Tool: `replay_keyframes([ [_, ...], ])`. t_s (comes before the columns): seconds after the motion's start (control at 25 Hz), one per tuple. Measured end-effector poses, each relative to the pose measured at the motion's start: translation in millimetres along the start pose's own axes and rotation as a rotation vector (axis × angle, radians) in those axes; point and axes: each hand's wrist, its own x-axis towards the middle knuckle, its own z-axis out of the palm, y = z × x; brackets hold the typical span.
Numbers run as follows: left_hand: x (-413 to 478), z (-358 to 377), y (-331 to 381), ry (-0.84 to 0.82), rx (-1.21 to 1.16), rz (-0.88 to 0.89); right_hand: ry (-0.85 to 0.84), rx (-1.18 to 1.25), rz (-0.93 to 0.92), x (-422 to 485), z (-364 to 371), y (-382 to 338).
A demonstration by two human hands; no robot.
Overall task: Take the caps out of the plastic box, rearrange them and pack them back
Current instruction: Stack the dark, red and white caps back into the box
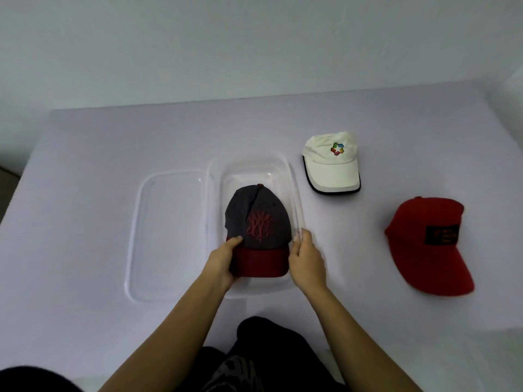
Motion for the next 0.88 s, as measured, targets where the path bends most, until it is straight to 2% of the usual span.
replay_keyframes([
  [0.24, -3.0, 21.3, 2.4, 0.283, 0.374, -0.008, 0.032, -0.037, -0.020, -1.9, 0.5, 0.0],
  [0.28, -9.1, 27.6, 0.2, 0.366, 0.465, 0.019, 0.032, -0.038, -0.020, -1.8, 0.4, 0.5],
  [0.32, -17.6, 32.4, -1.7, 0.407, 0.553, 0.130, 0.030, -0.040, -0.019, -2.2, -0.1, 0.9],
  [0.44, -26.8, 29.3, -7.4, 0.282, 0.791, 0.688, 0.025, -0.023, -0.018, -3.7, -2.2, -1.3],
  [0.48, -22.1, 25.7, -7.0, 0.234, 0.920, 0.788, 0.023, -0.013, -0.020, -4.2, -2.4, -1.6],
  [0.6, -1.4, 16.3, -7.5, 0.070, 1.226, 0.735, 0.014, 0.008, -0.031, -4.4, -2.7, -2.4],
  [0.72, 5.4, 13.4, -16.0, -0.007, 1.248, 0.761, -0.001, 0.034, -0.041, -3.3, -2.7, -2.2],
  [0.88, 4.8, 14.7, -15.8, 0.047, 1.252, 0.747, -0.039, 0.070, -0.029, -2.6, -3.7, -3.3],
])
